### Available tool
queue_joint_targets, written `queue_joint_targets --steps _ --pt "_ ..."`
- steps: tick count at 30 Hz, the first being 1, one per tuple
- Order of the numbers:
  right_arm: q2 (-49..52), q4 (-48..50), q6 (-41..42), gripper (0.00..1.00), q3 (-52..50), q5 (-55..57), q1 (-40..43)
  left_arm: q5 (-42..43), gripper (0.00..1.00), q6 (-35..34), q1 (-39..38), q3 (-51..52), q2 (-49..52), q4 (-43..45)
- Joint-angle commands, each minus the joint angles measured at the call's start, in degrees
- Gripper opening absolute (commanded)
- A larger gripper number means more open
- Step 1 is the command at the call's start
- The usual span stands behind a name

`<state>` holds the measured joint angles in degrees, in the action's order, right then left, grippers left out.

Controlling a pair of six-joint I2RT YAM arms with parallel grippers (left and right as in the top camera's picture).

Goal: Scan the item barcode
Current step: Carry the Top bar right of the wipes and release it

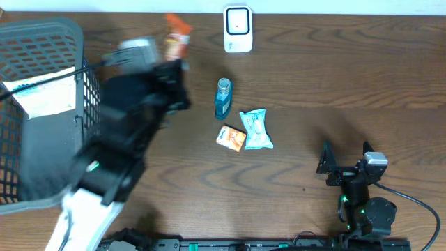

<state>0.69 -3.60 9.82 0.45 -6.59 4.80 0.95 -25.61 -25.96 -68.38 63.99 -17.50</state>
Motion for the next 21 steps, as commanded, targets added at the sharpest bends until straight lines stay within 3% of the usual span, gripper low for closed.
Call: queue_joint_targets --steps 1,11,21 --pt "-0.24 -0.11 -0.46 0.99 -0.13 0.04 -0.20 -0.55 0.07 1.84 -5.42 -0.48 5.33 2.23" --pt "-0.24 -0.11 -0.46 0.99 -0.13 0.04 -0.20 -2.03 0.08 1.77 -18.14 -0.48 22.27 10.95" --pt "-0.24 -0.11 -0.46 0.99 -0.13 0.04 -0.20 -1.99 0.07 -0.24 -23.04 -0.48 40.65 22.62"
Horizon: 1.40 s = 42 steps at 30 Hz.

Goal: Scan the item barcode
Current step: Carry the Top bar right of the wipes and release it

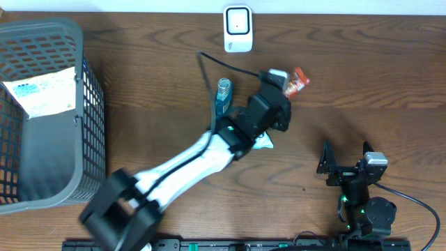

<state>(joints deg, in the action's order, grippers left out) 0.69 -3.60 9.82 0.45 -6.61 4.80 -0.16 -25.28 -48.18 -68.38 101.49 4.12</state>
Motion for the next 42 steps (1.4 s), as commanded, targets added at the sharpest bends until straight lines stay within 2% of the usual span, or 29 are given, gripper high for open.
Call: queue_joint_targets --steps 1,10,13,15,22,25,28,32,34,42 --pt "-0.24 -0.11 -0.46 0.99 -0.13 0.07 -0.20 -0.90 0.08 -0.55 -1.18 -0.48 4.94 1.42" --pt "-0.26 -0.11 -0.46 0.99 -0.13 0.07 -0.20 0.37 0.09 -0.50 -1.95 -0.48 12.50 1.05" --pt "-0.26 -0.11 -0.46 0.99 -0.13 0.07 -0.20 1.09 0.17 -0.52 -1.95 -0.48 12.15 1.16" --pt "-0.24 -0.11 -0.46 0.99 -0.13 0.07 -0.20 1.09 0.29 -0.52 -2.05 -0.50 11.56 1.16" --pt "-0.24 -0.11 -0.46 0.99 -0.13 0.07 -0.17 1.05 0.47 -0.24 -4.26 -0.50 7.32 0.68" --pt "-0.24 -0.11 -0.46 0.99 -0.13 0.07 -0.20 1.05 0.53 0.17 -5.20 -0.50 4.22 0.22" --pt "-0.24 -0.11 -0.46 0.99 -0.13 0.07 -0.20 1.07 0.54 0.70 -5.53 -0.55 -0.04 -1.40" --pt "-0.26 -0.11 -0.46 0.99 -0.13 0.07 -0.20 1.01 0.55 6.54 -5.51 -0.55 -7.19 -4.63" --pt "-0.26 -0.11 -0.46 0.99 -0.13 0.07 -0.20 0.79 0.61 10.86 -5.51 -0.55 -11.17 -6.93" --pt "-0.26 -0.11 -0.46 0.99 -0.13 0.07 -0.20 -14.69 0.78 19.69 -3.56 -0.55 -28.79 -17.92"
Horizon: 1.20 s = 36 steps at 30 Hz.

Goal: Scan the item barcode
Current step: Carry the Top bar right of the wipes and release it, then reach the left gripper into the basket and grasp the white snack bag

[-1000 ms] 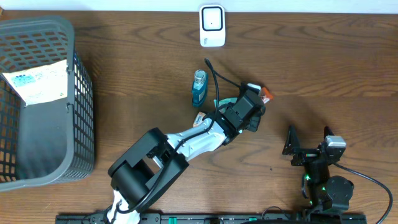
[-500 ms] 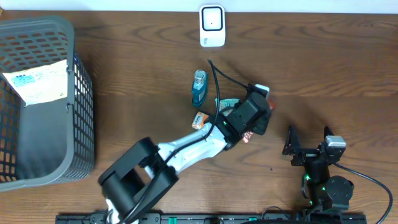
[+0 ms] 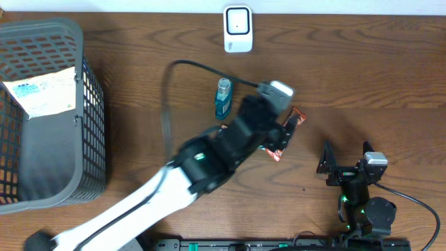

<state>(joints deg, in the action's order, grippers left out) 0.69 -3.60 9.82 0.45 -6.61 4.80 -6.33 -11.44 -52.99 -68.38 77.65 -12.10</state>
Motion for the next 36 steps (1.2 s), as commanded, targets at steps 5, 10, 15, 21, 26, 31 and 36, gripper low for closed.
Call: queue_joint_targets --steps 5,10,15,21,26,31,36 --pt "-0.26 -0.11 -0.46 0.99 -0.13 0.07 -0.20 -29.88 0.84 8.02 6.23 -0.55 -14.82 -5.11" --pt "-0.24 -0.11 -0.46 0.99 -0.13 0.07 -0.20 -38.32 0.90 8.00 18.36 -0.55 -21.40 -5.95" --pt "-0.24 -0.11 -0.46 0.99 -0.13 0.07 -0.20 -36.57 0.95 -2.60 36.09 -0.55 -24.57 -13.46" --pt "-0.26 -0.11 -0.46 0.99 -0.13 0.07 -0.20 -19.47 0.96 -13.49 55.49 -0.55 -23.30 -20.09" --pt "-0.26 -0.11 -0.46 0.99 -0.13 0.07 -0.20 -6.73 0.96 -21.81 69.20 -0.55 -19.61 -20.17" --pt "-0.24 -0.11 -0.46 0.99 -0.13 0.07 -0.20 -1.84 0.96 -25.55 76.52 -0.55 -15.54 -19.08" --pt "-0.24 -0.11 -0.46 0.99 -0.13 0.07 -0.20 -1.77 0.97 -25.77 79.54 -0.55 -8.90 -18.93"
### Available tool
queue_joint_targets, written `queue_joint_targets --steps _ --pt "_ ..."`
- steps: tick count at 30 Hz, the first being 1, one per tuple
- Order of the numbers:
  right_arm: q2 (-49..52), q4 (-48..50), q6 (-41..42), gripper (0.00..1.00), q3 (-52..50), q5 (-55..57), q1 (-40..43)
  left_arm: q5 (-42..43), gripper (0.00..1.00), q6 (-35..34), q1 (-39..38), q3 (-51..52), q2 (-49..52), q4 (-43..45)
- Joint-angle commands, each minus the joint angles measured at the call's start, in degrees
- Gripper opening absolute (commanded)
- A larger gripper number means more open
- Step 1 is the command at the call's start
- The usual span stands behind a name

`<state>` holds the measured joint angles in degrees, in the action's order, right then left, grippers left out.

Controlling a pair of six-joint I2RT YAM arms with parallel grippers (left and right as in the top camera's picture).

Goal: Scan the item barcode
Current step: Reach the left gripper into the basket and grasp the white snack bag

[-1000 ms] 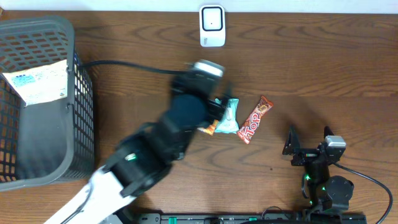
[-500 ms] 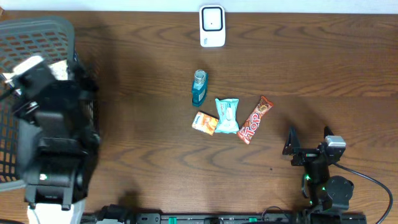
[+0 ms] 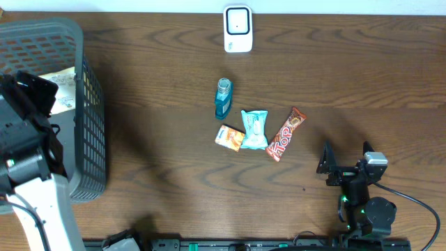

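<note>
The white barcode scanner (image 3: 237, 29) stands at the table's far edge. Below it lie a blue bottle (image 3: 222, 98), a teal packet (image 3: 254, 129), a small orange packet (image 3: 230, 137) and a red snack bar (image 3: 285, 134), the bar just right of the teal packet. My left gripper (image 3: 31, 94) is far left over the basket; the arm's black body hides its fingers. A white item (image 3: 61, 84) lies in the basket. My right gripper (image 3: 346, 155) rests near the front right, open and with nothing in it.
A dark grey mesh basket (image 3: 87, 132) fills the left side of the table. The right arm's base and cable (image 3: 369, 213) sit at the front right edge.
The left gripper held the red snack bar low beside the teal packet. Now the bar lies free on the table and the left arm is over the basket. The right arm has not moved.
The left arm was beside the basket with the red bar raised near the far edge. Then it held the bar right of the blue bottle, in front of the scanner. Then the bar was low beside the teal packet. Now it lies there, let go.
</note>
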<state>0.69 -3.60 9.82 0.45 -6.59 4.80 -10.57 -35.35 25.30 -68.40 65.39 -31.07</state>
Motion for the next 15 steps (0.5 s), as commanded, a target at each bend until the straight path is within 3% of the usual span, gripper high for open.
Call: queue_joint_targets --steps 1,6,11,15 --pt "-0.26 -0.11 -0.46 0.99 -0.13 0.04 -0.17 2.47 0.97 -2.27 1.64 -0.52 4.94 0.04" --pt "-0.24 -0.11 -0.46 0.99 -0.13 0.04 -0.20 3.08 0.99 -8.50 4.04 -0.52 13.03 1.05" --pt "-0.26 -0.11 -0.46 0.99 -0.13 0.04 -0.20 7.50 0.98 -8.57 6.27 -0.52 18.67 8.94" --pt "-0.24 -0.11 -0.46 0.99 -0.13 0.04 -0.20 8.46 0.98 -13.66 6.67 -0.52 22.27 13.75"
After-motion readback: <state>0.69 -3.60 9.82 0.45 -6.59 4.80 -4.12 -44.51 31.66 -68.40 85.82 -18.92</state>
